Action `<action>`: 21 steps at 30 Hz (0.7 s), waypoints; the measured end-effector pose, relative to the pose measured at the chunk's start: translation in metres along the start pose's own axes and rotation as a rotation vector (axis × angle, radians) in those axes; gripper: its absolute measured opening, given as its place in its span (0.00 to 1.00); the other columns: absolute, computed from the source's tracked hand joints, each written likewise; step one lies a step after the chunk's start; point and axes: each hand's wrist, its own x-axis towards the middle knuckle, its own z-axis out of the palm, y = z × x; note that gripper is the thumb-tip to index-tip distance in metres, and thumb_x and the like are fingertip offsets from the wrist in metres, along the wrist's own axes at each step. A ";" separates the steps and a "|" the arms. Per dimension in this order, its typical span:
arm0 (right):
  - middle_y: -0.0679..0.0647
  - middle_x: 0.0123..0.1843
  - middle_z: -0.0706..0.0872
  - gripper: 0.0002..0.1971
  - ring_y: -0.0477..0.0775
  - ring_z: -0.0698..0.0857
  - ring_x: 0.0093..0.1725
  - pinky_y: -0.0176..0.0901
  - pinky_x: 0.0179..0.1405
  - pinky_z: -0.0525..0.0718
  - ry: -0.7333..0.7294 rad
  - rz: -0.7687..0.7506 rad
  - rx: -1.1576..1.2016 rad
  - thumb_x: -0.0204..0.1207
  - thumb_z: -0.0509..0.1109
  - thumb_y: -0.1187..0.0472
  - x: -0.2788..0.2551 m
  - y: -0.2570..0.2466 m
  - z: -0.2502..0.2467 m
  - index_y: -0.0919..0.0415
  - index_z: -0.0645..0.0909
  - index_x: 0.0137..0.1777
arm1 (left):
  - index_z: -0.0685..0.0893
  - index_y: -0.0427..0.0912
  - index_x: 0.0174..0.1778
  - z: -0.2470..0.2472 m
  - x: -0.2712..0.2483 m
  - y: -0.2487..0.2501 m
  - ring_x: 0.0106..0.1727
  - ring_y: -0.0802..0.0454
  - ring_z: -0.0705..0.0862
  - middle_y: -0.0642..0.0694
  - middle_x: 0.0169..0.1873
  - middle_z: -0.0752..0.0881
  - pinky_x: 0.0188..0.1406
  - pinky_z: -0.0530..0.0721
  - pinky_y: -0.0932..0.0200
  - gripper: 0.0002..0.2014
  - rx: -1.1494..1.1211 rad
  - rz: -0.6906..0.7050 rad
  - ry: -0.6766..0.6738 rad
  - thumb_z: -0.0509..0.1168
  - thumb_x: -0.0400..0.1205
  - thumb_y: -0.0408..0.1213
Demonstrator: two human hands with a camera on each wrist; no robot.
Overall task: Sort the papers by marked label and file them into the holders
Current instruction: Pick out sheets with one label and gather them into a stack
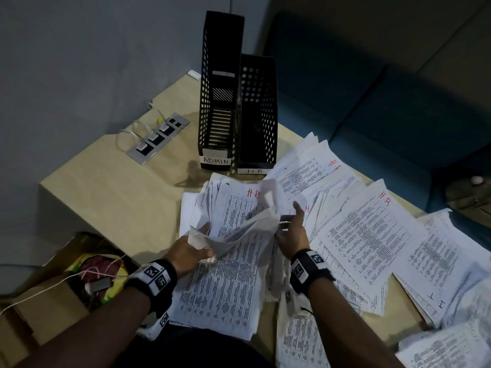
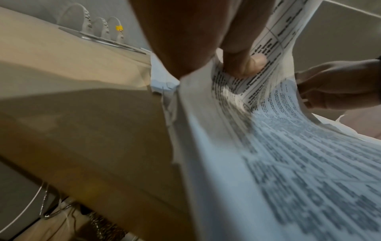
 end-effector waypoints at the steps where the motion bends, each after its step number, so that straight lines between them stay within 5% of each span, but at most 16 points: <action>1: 0.55 0.59 0.78 0.41 0.55 0.83 0.51 0.40 0.45 0.85 -0.001 0.059 0.034 0.75 0.68 0.72 0.003 0.000 0.000 0.55 0.49 0.82 | 0.74 0.46 0.74 0.001 0.000 0.001 0.69 0.48 0.78 0.49 0.71 0.78 0.72 0.75 0.48 0.38 0.011 -0.010 0.008 0.78 0.67 0.27; 4: 0.60 0.58 0.86 0.21 0.61 0.85 0.56 0.44 0.51 0.82 0.009 0.011 -0.218 0.75 0.66 0.70 0.013 0.001 0.001 0.61 0.76 0.68 | 0.66 0.46 0.79 0.002 0.002 0.001 0.68 0.49 0.78 0.49 0.68 0.80 0.64 0.77 0.60 0.41 0.057 -0.016 0.017 0.76 0.71 0.26; 6: 0.63 0.53 0.86 0.11 0.64 0.84 0.54 0.45 0.49 0.79 -0.010 -0.070 -0.385 0.74 0.63 0.69 0.014 -0.001 0.002 0.64 0.83 0.54 | 0.67 0.49 0.79 0.002 0.000 0.002 0.68 0.50 0.79 0.52 0.66 0.81 0.65 0.78 0.58 0.45 0.071 -0.016 0.016 0.80 0.67 0.34; 10: 0.65 0.52 0.86 0.09 0.66 0.84 0.52 0.44 0.45 0.76 0.137 -0.084 -0.359 0.74 0.65 0.69 0.014 -0.008 -0.009 0.67 0.82 0.52 | 0.68 0.48 0.78 0.003 -0.002 0.003 0.68 0.49 0.79 0.60 0.60 0.83 0.70 0.76 0.52 0.42 0.050 -0.030 0.007 0.78 0.69 0.28; 14: 0.63 0.46 0.88 0.16 0.62 0.88 0.49 0.41 0.41 0.78 0.419 0.118 0.039 0.71 0.69 0.57 0.004 -0.006 -0.052 0.66 0.84 0.54 | 0.83 0.43 0.62 0.012 -0.013 0.015 0.53 0.51 0.86 0.54 0.46 0.90 0.44 0.83 0.63 0.22 0.054 -0.019 0.093 0.75 0.72 0.26; 16: 0.55 0.34 0.88 0.13 0.51 0.90 0.38 0.35 0.32 0.81 0.573 0.100 0.230 0.73 0.71 0.57 -0.004 -0.006 -0.085 0.67 0.84 0.50 | 0.86 0.44 0.51 0.012 -0.018 0.023 0.48 0.51 0.87 0.51 0.43 0.91 0.38 0.83 0.60 0.12 0.011 0.005 0.149 0.74 0.74 0.29; 18: 0.56 0.26 0.82 0.13 0.37 0.80 0.20 0.25 0.16 0.73 0.743 0.056 0.284 0.79 0.68 0.57 -0.016 -0.008 -0.123 0.70 0.83 0.46 | 0.84 0.44 0.40 0.007 -0.018 0.031 0.38 0.50 0.84 0.55 0.31 0.89 0.37 0.78 0.59 0.05 0.008 0.052 0.235 0.74 0.76 0.33; 21: 0.52 0.29 0.79 0.21 0.41 0.75 0.22 0.34 0.22 0.75 0.930 -0.097 0.402 0.77 0.68 0.44 -0.031 -0.009 -0.174 0.66 0.81 0.44 | 0.75 0.45 0.30 -0.001 -0.011 0.044 0.26 0.48 0.71 0.51 0.18 0.77 0.31 0.68 0.59 0.13 0.039 0.074 0.337 0.69 0.79 0.35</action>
